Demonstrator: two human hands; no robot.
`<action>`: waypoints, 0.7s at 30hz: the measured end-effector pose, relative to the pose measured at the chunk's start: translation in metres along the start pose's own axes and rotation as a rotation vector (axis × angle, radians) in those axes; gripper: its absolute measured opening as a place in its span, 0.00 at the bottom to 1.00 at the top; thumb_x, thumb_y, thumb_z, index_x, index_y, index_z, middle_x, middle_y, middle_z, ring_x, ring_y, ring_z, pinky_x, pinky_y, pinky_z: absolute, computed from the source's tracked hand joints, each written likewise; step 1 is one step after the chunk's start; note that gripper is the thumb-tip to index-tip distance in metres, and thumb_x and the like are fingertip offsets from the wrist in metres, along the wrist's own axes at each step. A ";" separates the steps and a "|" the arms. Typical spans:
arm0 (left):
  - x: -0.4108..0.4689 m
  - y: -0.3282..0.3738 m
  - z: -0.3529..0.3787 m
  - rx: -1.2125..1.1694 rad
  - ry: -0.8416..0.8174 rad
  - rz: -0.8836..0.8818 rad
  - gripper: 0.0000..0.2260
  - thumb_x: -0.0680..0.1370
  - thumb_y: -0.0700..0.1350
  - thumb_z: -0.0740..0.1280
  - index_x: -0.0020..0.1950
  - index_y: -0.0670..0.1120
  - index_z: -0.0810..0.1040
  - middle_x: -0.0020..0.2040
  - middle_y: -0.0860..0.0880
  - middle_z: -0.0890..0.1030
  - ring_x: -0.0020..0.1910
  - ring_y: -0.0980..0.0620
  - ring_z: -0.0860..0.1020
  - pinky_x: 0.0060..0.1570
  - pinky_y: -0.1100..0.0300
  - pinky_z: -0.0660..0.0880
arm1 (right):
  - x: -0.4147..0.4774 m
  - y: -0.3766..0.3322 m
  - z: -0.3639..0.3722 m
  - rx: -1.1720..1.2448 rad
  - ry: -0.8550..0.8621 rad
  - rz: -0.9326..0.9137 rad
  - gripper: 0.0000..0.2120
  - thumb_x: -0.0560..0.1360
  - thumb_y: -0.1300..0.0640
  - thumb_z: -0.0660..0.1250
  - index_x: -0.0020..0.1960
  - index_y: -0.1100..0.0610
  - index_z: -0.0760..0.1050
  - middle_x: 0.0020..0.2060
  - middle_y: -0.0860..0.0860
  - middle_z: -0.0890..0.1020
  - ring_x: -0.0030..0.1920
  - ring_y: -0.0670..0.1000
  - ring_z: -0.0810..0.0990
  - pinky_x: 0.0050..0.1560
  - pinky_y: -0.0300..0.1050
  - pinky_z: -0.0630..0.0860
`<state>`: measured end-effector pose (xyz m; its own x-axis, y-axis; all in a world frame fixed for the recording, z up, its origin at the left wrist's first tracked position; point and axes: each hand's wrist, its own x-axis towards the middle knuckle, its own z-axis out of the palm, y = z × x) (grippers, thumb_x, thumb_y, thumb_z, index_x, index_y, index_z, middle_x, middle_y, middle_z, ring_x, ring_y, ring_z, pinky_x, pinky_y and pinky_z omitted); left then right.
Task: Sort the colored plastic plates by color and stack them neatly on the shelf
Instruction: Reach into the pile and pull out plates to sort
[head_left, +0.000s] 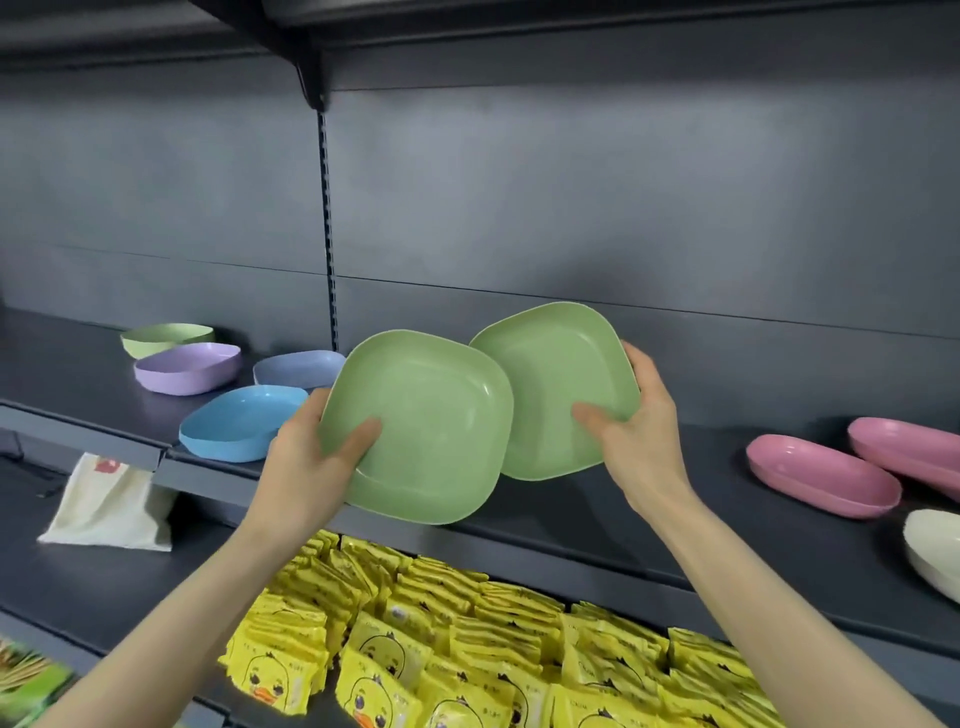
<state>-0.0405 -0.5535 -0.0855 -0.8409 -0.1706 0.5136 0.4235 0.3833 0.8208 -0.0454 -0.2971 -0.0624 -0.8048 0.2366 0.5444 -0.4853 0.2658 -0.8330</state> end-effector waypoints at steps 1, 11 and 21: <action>0.008 -0.005 -0.002 0.012 0.002 0.006 0.05 0.77 0.44 0.67 0.53 0.49 0.75 0.46 0.53 0.81 0.46 0.55 0.79 0.41 0.61 0.73 | 0.005 0.003 0.007 0.003 0.000 -0.002 0.30 0.70 0.70 0.68 0.62 0.43 0.66 0.51 0.36 0.74 0.53 0.37 0.74 0.47 0.32 0.72; 0.112 -0.055 -0.029 0.025 0.080 -0.007 0.05 0.77 0.43 0.66 0.51 0.46 0.73 0.43 0.53 0.78 0.41 0.59 0.76 0.39 0.63 0.71 | 0.087 0.039 0.094 0.023 0.016 -0.007 0.29 0.69 0.71 0.68 0.60 0.43 0.67 0.50 0.36 0.75 0.51 0.35 0.74 0.47 0.28 0.71; 0.223 -0.117 -0.037 0.151 -0.015 -0.066 0.07 0.77 0.41 0.66 0.52 0.44 0.70 0.42 0.50 0.76 0.44 0.45 0.74 0.40 0.54 0.70 | 0.147 0.075 0.162 -0.103 0.138 0.044 0.30 0.69 0.72 0.66 0.65 0.49 0.68 0.46 0.34 0.74 0.50 0.43 0.74 0.48 0.35 0.70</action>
<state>-0.2650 -0.6696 -0.0579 -0.8708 -0.1868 0.4547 0.3125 0.5036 0.8054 -0.2548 -0.3936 -0.0606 -0.7666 0.3741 0.5219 -0.4074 0.3447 -0.8457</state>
